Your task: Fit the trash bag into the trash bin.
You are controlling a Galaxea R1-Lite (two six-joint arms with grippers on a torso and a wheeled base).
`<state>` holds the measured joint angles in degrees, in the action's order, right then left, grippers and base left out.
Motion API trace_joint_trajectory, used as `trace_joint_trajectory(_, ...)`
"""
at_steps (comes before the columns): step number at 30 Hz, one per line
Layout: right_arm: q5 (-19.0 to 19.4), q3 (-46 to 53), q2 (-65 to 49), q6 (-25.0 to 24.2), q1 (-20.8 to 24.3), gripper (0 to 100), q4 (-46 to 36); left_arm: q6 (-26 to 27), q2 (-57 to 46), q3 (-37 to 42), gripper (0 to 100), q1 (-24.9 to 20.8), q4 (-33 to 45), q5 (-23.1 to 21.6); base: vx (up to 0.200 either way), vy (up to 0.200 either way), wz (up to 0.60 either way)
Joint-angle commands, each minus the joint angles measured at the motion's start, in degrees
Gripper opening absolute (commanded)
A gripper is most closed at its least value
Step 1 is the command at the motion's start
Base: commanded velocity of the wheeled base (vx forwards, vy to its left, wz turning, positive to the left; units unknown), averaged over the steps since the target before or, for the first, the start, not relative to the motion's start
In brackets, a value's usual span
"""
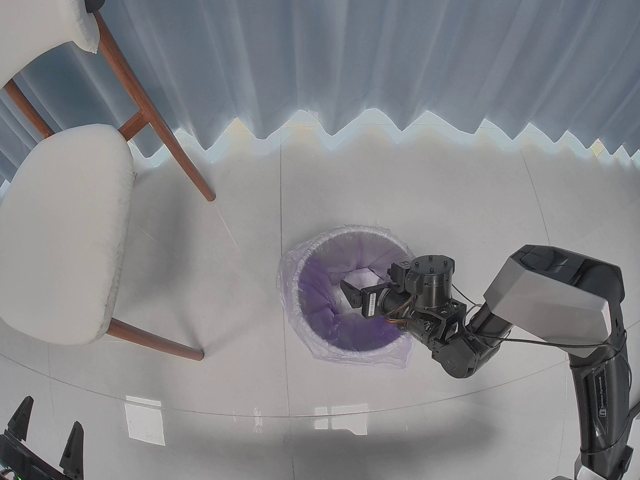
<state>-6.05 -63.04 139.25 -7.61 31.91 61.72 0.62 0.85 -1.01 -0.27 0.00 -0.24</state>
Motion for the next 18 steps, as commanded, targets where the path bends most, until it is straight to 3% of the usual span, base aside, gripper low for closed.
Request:
trace_joint_trajectory(1,-0.8,1.2,-3.3,-0.7,0.7,100,0.0,0.0,-0.8,1.0,100,0.0,0.0,0.0,0.000,0.000,0.00)
trace_joint_trajectory(18,-3.3,14.1,-22.2,-1.7,0.4,100,0.1,0.1,-0.8,1.0,100,0.0,-0.1,0.0,0.000,0.000,0.00)
